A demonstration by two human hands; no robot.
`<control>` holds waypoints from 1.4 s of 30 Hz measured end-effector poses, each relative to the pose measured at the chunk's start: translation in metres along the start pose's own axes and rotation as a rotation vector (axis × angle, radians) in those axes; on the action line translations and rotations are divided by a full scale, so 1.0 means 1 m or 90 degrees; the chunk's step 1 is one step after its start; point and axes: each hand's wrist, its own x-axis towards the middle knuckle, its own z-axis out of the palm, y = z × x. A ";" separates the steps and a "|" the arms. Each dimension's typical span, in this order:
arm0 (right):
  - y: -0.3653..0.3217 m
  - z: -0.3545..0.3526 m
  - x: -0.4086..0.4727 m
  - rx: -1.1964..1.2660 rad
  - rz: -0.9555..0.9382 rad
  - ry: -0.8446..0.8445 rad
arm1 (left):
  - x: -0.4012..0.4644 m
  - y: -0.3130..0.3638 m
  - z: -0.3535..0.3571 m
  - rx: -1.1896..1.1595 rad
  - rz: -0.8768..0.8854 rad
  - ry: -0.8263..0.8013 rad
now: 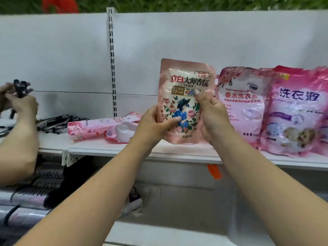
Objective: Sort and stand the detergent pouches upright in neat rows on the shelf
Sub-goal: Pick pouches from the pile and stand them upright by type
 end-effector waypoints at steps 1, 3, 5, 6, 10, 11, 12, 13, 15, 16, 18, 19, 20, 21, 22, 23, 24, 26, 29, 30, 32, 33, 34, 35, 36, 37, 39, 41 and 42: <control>0.005 -0.003 0.004 -0.028 -0.002 0.017 | 0.004 -0.004 0.002 0.002 -0.016 -0.008; 0.016 -0.009 0.008 -0.102 0.001 0.039 | 0.009 -0.012 0.007 0.007 -0.056 -0.022; 0.027 -0.015 0.006 -0.162 0.027 0.046 | 0.008 -0.020 0.011 0.017 -0.093 -0.044; 0.031 -0.017 0.003 -0.177 0.046 0.049 | 0.007 -0.021 0.012 0.021 -0.108 -0.059; 0.041 -0.024 0.002 -0.180 0.104 0.047 | 0.009 -0.024 0.006 0.071 -0.126 -0.137; 0.042 -0.025 0.003 -0.188 0.105 0.052 | 0.009 -0.024 0.005 0.080 -0.132 -0.148; 0.042 -0.026 0.003 -0.192 0.099 0.058 | 0.009 -0.023 0.005 0.101 -0.138 -0.158; 0.044 -0.028 0.003 -0.190 0.089 0.068 | 0.009 -0.025 0.006 0.135 -0.140 -0.166; 0.047 -0.032 0.005 -0.188 0.063 0.084 | 0.010 -0.030 0.008 0.246 -0.131 -0.164; 0.047 -0.034 0.005 -0.188 0.049 0.089 | 0.010 -0.032 0.008 0.304 -0.124 -0.155; 0.047 -0.035 0.004 -0.196 0.015 0.095 | 0.008 -0.033 0.011 0.353 -0.110 -0.136; 0.046 -0.034 0.003 -0.208 -0.006 0.104 | 0.008 -0.033 0.012 0.354 -0.101 -0.133; 0.047 -0.033 0.002 -0.223 -0.035 0.112 | 0.006 -0.032 0.012 0.352 -0.089 -0.134; 0.047 -0.032 0.001 -0.238 -0.061 0.124 | 0.006 -0.031 0.013 0.354 -0.077 -0.135; 0.046 -0.032 -0.002 -0.253 -0.082 0.136 | 0.005 -0.028 0.013 0.362 -0.062 -0.132; 0.044 -0.031 -0.006 -0.268 -0.100 0.144 | 0.003 -0.027 0.009 0.374 -0.045 -0.131; 0.042 -0.030 -0.011 -0.284 -0.118 0.149 | 0.001 -0.024 0.002 0.396 -0.026 -0.129; 0.034 -0.027 -0.022 -0.309 -0.171 0.174 | -0.004 -0.018 -0.021 0.452 0.027 -0.097; 0.025 -0.005 -0.038 -0.369 -0.294 0.191 | -0.002 -0.005 -0.073 0.521 0.152 0.036; 0.025 0.010 -0.040 -0.388 -0.329 0.174 | 0.004 -0.004 -0.091 0.555 0.173 0.068; 0.029 0.042 -0.037 -0.426 -0.352 0.107 | 0.023 -0.007 -0.121 0.622 0.162 0.097; 0.034 0.060 -0.033 -0.458 -0.335 0.064 | 0.031 -0.011 -0.134 0.653 0.139 0.102; 0.040 0.077 -0.027 -0.502 -0.306 0.025 | 0.038 -0.016 -0.145 0.686 0.111 0.104; 0.048 0.092 -0.018 -0.552 -0.262 -0.012 | 0.043 -0.022 -0.155 0.737 0.082 0.100; 0.057 0.103 -0.007 -0.593 -0.195 -0.039 | 0.046 -0.032 -0.163 0.817 0.057 0.080; 0.064 0.112 0.004 -0.616 -0.101 -0.054 | 0.048 -0.041 -0.167 0.907 0.033 0.050; 0.084 0.123 0.028 -0.605 0.105 -0.053 | 0.052 -0.056 -0.173 1.015 -0.004 -0.011; 0.099 0.128 0.039 -0.516 0.254 -0.033 | 0.056 -0.060 -0.178 1.034 -0.009 -0.042; 0.106 0.127 0.043 -0.454 0.294 -0.029 | 0.058 -0.059 -0.179 1.039 -0.005 -0.053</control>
